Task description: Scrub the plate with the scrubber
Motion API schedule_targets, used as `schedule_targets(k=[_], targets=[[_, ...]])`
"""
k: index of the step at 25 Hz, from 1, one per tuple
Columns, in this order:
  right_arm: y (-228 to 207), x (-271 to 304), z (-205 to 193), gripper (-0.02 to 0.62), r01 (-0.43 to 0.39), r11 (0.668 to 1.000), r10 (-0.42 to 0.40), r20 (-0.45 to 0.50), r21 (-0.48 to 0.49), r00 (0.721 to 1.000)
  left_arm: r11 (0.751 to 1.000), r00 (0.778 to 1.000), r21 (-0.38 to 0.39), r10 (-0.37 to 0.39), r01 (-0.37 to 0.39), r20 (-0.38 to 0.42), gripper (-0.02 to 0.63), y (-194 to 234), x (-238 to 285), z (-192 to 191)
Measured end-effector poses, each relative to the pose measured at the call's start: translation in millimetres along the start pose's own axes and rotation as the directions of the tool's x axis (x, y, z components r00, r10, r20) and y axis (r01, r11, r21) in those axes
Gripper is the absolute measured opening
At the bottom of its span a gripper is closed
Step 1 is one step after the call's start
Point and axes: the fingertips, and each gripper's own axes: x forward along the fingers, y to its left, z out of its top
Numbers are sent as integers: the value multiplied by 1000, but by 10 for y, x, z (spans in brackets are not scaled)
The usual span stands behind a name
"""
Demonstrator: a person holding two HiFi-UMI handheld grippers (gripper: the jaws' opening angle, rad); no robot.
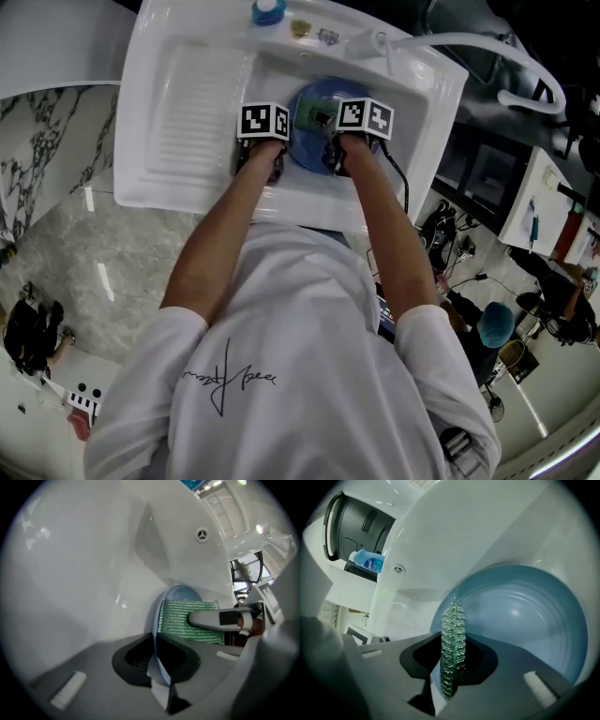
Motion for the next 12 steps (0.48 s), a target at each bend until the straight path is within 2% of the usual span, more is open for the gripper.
schedule_targets(k=[12], targets=[[-86, 2, 11, 60, -3, 1000, 3, -9, -4, 1000, 1000, 1000, 1, -1, 1, 1, 72, 10, 1, -3]])
